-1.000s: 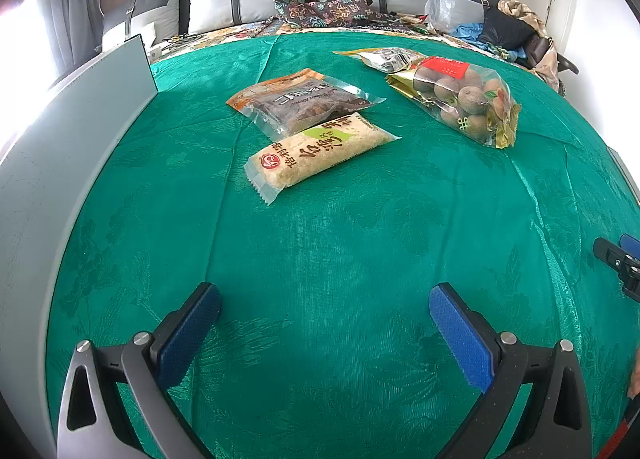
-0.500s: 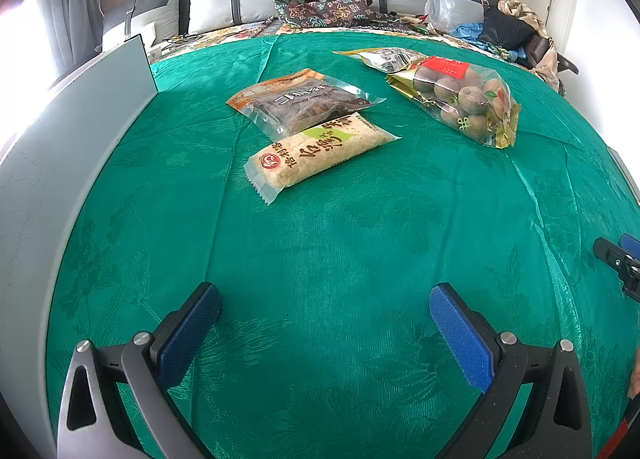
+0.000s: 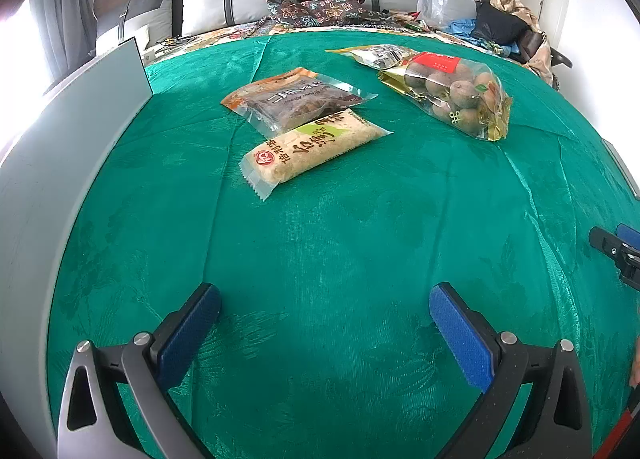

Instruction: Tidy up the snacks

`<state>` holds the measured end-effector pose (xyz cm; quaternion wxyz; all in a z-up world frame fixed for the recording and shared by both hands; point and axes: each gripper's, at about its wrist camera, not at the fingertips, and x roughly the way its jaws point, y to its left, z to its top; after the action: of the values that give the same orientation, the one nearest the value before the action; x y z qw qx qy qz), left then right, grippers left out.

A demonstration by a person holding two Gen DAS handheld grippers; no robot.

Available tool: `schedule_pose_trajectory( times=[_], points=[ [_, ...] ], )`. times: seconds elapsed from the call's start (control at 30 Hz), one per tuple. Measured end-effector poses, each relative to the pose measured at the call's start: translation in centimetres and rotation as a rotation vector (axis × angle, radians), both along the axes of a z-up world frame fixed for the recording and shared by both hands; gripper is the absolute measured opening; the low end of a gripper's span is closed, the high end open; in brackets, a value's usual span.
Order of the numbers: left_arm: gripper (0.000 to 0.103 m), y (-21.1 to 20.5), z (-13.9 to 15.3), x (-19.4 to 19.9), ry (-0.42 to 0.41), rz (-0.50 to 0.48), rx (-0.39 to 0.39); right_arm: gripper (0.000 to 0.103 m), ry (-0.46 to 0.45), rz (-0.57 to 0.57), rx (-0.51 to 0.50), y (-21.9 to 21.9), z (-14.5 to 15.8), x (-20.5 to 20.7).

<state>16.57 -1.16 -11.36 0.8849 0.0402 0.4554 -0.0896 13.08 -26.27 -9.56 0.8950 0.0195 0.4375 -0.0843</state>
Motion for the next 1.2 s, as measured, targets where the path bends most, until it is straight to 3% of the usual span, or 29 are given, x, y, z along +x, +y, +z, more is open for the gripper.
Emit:
schedule_pose_trajectory(
  times=[0.1,0.23,0.3,0.43,0.63,0.73,0.77,0.83,0.9,0.97,1.13,1.2],
  points=[
    [0.103,0.0,0.1,0.3,0.032,-0.03,0.006,0.091,0.0,0.0,0.0,0.0,0.0,0.0],
    [0.103,0.2,0.8,2.7,0.165,-0.149,0.029,0.091,0.0,0.0,0.0,0.0,0.0,0.0],
    [0.102,0.4,2.0,3.8,0.16,-0.193,0.026,0.091,0.0,0.0,0.0,0.0,0.0,0.0],
    [0.102,-1.0,4.5,6.5,0.098,-0.258,0.104,0.091,0.0,0.0,0.001,0.0,0.0,0.0],
    [0.102,-2.9,2.8,11.0,0.145,-0.266,0.169,0.091,0.0,0.0,0.001,0.0,0.0,0.0],
    [0.099,-2.6,1.2,12.1,0.186,-0.232,0.133,0.091,0.0,0.0,0.001,0.0,0.0,0.0],
    [0.093,-2.4,1.0,12.1,0.193,-0.226,0.11,0.091,0.0,0.0,0.001,0.0,0.0,0.0],
    [0.08,-1.6,1.1,11.6,0.19,-0.213,0.03,0.091,0.0,0.001,0.001,0.0,0.0,0.0],
    [0.054,-0.9,1.5,10.7,0.175,-0.197,-0.018,0.091,0.0,0.001,0.001,0.0,0.0,0.0],
    [0.04,-0.1,1.8,9.7,0.199,-0.185,-0.083,0.091,0.0,0.001,0.002,0.0,0.0,0.0],
    [0.04,1.6,2.5,5.9,0.272,-0.119,-0.187,0.091,0.0,0.001,0.002,0.0,0.0,0.0],
    [0.047,1.4,2.7,4.7,0.281,-0.129,-0.188,0.091,0.0,0.001,0.002,0.0,0.0,0.0]
  ],
)
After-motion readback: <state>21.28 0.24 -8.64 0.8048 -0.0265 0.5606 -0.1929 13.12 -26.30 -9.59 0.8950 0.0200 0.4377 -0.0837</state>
